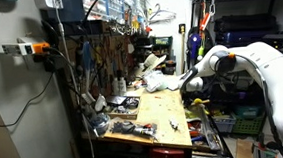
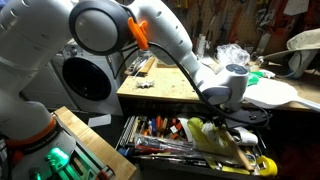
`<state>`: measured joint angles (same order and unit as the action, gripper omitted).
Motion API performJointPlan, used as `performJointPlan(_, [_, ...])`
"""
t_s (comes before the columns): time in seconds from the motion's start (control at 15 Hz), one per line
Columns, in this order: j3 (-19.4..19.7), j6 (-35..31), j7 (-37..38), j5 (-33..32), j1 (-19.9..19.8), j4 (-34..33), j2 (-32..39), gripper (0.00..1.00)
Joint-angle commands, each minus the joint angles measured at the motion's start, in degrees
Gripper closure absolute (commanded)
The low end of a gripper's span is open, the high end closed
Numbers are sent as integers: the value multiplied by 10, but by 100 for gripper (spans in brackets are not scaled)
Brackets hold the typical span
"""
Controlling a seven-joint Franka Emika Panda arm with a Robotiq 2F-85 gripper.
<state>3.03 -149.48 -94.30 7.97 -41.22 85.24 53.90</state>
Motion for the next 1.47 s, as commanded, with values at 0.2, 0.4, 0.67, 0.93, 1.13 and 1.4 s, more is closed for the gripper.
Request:
performJointPlan(0.2, [1, 40, 17, -27, -1, -35, 22, 60])
performJointPlan(0.4, [3, 46, 20, -29, 1, -43, 29, 56])
performJointPlan(0.67, [1, 53, 22, -31, 0, -54, 36, 69])
performJointPlan(0.93, [-1, 58, 21, -30, -4, -56, 34, 97])
performJointPlan(1.13, [-6, 61, 13, -25, -13, -51, 26, 93])
performJointPlan(1.4, [-25, 76, -13, -16, -35, -48, 18, 93])
